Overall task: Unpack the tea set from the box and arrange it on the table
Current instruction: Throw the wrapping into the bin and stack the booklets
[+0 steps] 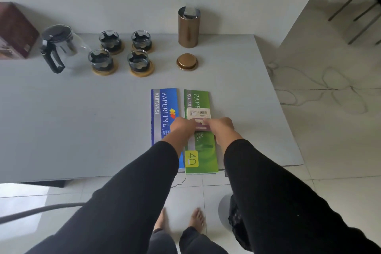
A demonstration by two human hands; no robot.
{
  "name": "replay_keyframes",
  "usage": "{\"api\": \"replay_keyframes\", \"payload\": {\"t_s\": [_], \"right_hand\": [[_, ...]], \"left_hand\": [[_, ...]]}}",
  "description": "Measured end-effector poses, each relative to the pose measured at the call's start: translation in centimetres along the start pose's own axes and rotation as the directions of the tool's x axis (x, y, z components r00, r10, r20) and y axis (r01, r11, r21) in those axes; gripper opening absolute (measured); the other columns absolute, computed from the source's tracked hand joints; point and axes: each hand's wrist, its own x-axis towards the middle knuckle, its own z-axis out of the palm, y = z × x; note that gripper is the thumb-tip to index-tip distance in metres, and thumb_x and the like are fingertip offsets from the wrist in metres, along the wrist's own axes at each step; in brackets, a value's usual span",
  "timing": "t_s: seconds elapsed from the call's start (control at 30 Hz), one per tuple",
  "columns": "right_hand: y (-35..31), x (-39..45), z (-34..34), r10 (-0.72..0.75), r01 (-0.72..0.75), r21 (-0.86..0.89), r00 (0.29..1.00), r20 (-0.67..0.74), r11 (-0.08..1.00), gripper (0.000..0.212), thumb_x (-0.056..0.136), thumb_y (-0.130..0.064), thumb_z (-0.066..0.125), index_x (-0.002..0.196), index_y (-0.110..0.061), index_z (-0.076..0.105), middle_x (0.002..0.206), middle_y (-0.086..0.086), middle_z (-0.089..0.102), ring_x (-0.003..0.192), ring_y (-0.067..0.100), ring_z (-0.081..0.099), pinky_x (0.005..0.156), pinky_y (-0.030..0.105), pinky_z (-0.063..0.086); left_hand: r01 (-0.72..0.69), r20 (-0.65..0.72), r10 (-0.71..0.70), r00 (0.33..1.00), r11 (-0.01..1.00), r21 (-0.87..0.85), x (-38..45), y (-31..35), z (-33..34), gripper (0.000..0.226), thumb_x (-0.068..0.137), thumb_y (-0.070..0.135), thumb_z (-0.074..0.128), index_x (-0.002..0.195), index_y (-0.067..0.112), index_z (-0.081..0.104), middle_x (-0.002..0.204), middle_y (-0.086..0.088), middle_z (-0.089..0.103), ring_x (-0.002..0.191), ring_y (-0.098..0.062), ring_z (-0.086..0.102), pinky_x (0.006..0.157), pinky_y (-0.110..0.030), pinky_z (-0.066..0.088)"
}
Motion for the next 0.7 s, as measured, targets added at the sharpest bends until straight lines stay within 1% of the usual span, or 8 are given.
{"api": "replay_keyframes", "payload": {"t_s": [0.1,0.17,0.27,0.37,0.47,0.53,0.6,0.7], "right_hand": [[-1.1,-0.7,0.3,-0.036,0.036,-0.028,0.999,0.018,0.999,0.041,0.080,-0.022,0.074,0.113,0.000,0.062,0.116,0.013,0.064,0.105,0.028,0.062,0.077,0.026,0.046],[-2.0,-1.3,1.1,-0.061,0.063,-0.035,0.997,0.052,0.997,0.040,0.079,-0.022,0.075,0.111,-0.002,0.063,0.116,0.013,0.065,0.104,0.027,0.063,0.079,0.027,0.047],[-2.9,-2.0,3.1,-0.105,0.111,-0.059,0.990,0.097,0.992,0.040,0.076,-0.023,0.078,0.109,-0.003,0.064,0.114,0.012,0.067,0.102,0.026,0.065,0.080,0.027,0.051],[-3.5,-2.3,5.1,-0.156,0.171,-0.134,0.981,0.116,0.976,0.034,0.079,-0.022,0.074,0.108,-0.005,0.066,0.112,0.011,0.068,0.102,0.025,0.065,0.072,0.022,0.046],[-3.6,-2.7,6.4,-0.217,0.244,-0.228,0.966,0.140,0.943,0.011,0.081,-0.024,0.068,0.078,-0.015,0.064,0.098,0.011,0.068,0.096,0.024,0.065,0.069,0.023,0.043],[-3.1,-2.6,7.3,-0.227,0.262,-0.296,0.962,0.148,0.918,0.019,0.082,-0.025,0.064,0.069,-0.013,0.058,0.090,0.008,0.063,0.098,0.025,0.063,0.075,0.026,0.045],[-2.6,-2.4,7.9,-0.241,0.263,-0.313,0.964,0.110,0.912,0.023,0.083,-0.026,0.063,0.092,-0.005,0.066,0.103,0.010,0.066,0.108,0.028,0.059,0.086,0.030,0.047],[-2.7,-2.5,8.6,-0.208,0.225,-0.304,0.974,0.086,0.926,0.031,0.084,-0.021,0.065,0.110,-0.005,0.066,0.115,0.012,0.066,0.109,0.028,0.061,0.086,0.029,0.049]], "left_hand": [[-0.035,-0.051,0.032,0.998,0.997,-0.074,0.0,-0.2,-0.6,0.032,0.093,0.021,0.050,0.119,0.003,0.057,0.113,-0.011,0.062,0.084,-0.021,0.058,0.063,-0.025,0.048],[-0.063,-0.133,0.048,0.990,0.992,-0.111,0.2,-0.5,-1.6,0.029,0.091,0.021,0.052,0.116,0.006,0.059,0.113,-0.010,0.062,0.074,-0.017,0.053,0.051,-0.022,0.040],[-0.080,-0.238,0.043,0.970,0.986,-0.148,0.7,-1.3,-3.4,0.030,0.092,0.017,0.052,0.121,0.010,0.058,0.117,-0.010,0.061,0.082,-0.019,0.055,0.063,-0.024,0.043],[-0.047,-0.259,0.012,0.966,0.990,-0.129,1.3,-2.6,-4.8,0.035,0.092,0.015,0.051,0.127,0.010,0.056,0.124,-0.012,0.056,0.095,-0.024,0.059,0.073,-0.025,0.043],[-0.010,-0.247,-0.005,0.969,0.998,-0.057,1.9,-4.1,-5.2,0.040,0.092,0.023,0.052,0.129,0.008,0.054,0.126,-0.014,0.055,0.103,-0.026,0.059,0.077,-0.028,0.043],[0.008,-0.252,-0.011,0.968,1.000,-0.013,2.3,-5.1,-5.1,0.042,0.092,0.028,0.052,0.129,0.010,0.054,0.126,-0.014,0.054,0.109,-0.027,0.054,0.084,-0.029,0.043],[0.019,-0.271,-0.011,0.962,0.999,0.027,2.5,-5.6,-4.9,0.043,0.092,0.030,0.050,0.131,0.013,0.053,0.128,-0.014,0.051,0.120,-0.027,0.045,0.096,-0.033,0.040],[0.036,-0.253,-0.027,0.967,0.999,0.033,2.8,-5.2,-4.8,0.039,0.091,0.026,0.054,0.126,0.009,0.052,0.129,-0.015,0.049,0.121,-0.029,0.044,0.097,-0.034,0.040]]}}
